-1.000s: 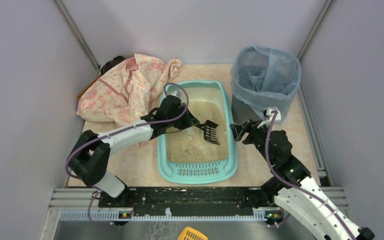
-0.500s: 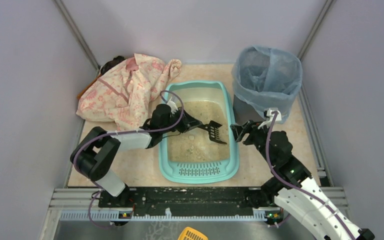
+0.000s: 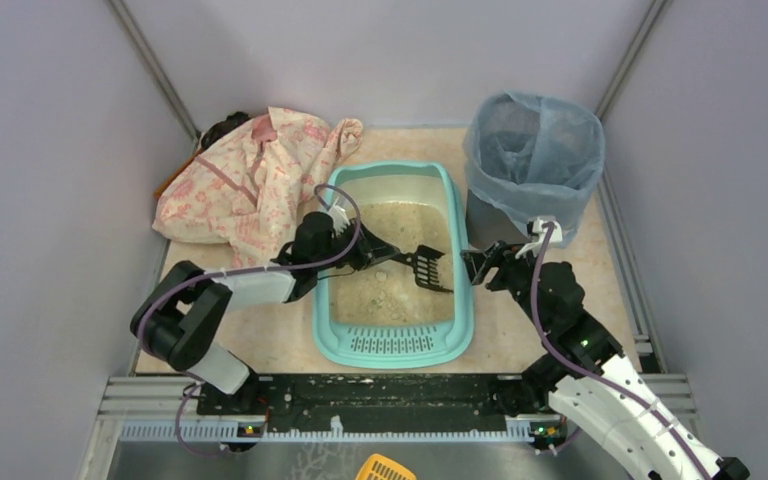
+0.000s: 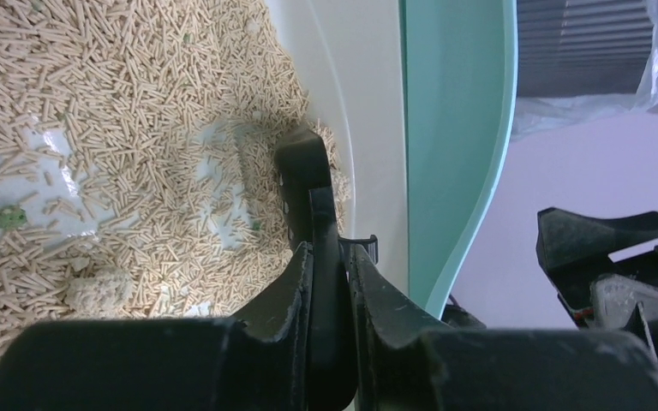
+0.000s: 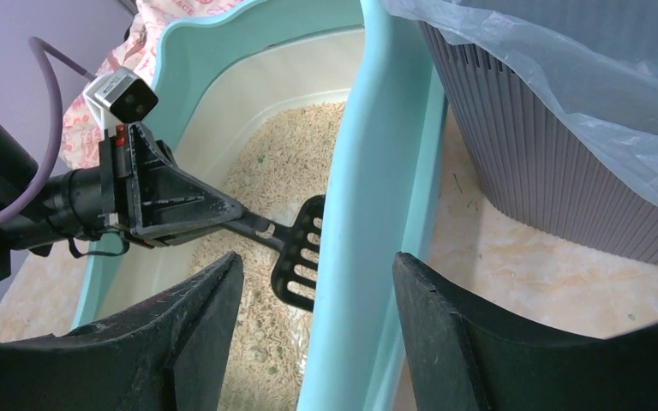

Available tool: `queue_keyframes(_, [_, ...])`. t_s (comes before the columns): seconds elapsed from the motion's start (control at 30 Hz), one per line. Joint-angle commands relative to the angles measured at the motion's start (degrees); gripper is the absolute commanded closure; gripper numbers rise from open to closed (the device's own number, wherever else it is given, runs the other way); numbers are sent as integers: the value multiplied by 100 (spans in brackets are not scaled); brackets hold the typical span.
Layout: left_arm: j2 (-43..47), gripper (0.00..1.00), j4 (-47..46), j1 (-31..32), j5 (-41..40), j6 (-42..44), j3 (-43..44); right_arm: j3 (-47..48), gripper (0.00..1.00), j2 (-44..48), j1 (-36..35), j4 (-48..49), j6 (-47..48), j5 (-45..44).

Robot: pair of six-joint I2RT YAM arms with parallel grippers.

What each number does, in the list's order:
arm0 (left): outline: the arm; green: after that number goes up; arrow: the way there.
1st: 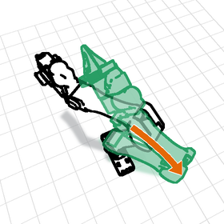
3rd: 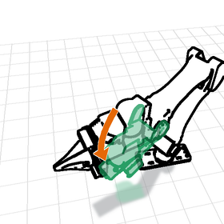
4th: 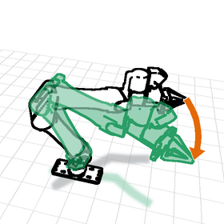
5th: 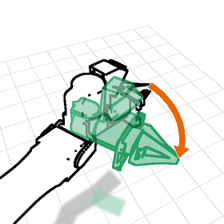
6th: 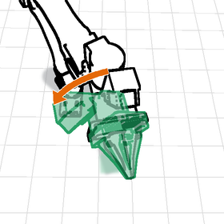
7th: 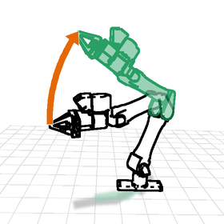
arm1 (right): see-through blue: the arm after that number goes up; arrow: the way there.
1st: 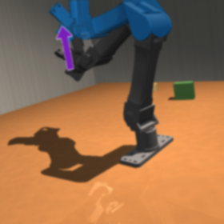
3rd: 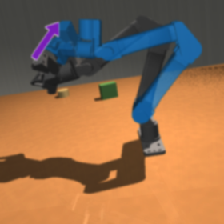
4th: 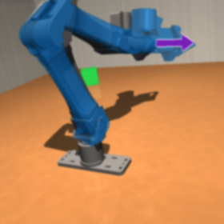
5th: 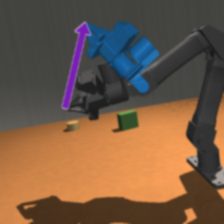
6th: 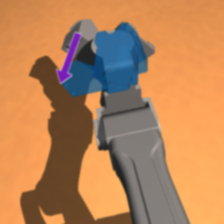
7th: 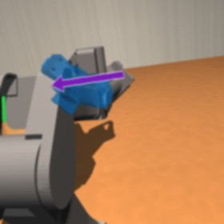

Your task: Clean the litter box

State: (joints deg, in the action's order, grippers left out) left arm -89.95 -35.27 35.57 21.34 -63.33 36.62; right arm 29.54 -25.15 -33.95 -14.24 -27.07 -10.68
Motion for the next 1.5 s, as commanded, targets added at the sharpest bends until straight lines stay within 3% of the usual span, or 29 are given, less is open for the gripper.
queue_keyframes(0.0, [208,100,852,-122,491,-161,-208,72,35,58,20,200,-4,8])
queue_keyframes(0.17, [461,100,1946,-127,286,371,392,5,35,48,20,288,-69,57])
queue_keyframes(0.33, [636,100,2240,-134,196,555,703,-10,35,90,23,258,-75,45])
queue_keyframes(0.6, [662,100,1389,-190,492,153,419,-55,35,197,20,157,-53,-22])
queue_keyframes(0.97, [1022,100,1301,-271,525,93,373,-101,35,221,20,193,-61,-22])
queue_keyframes(1.47, [1718,100,2286,-669,349,478,513,-159,35,177,21,297,-109,35])
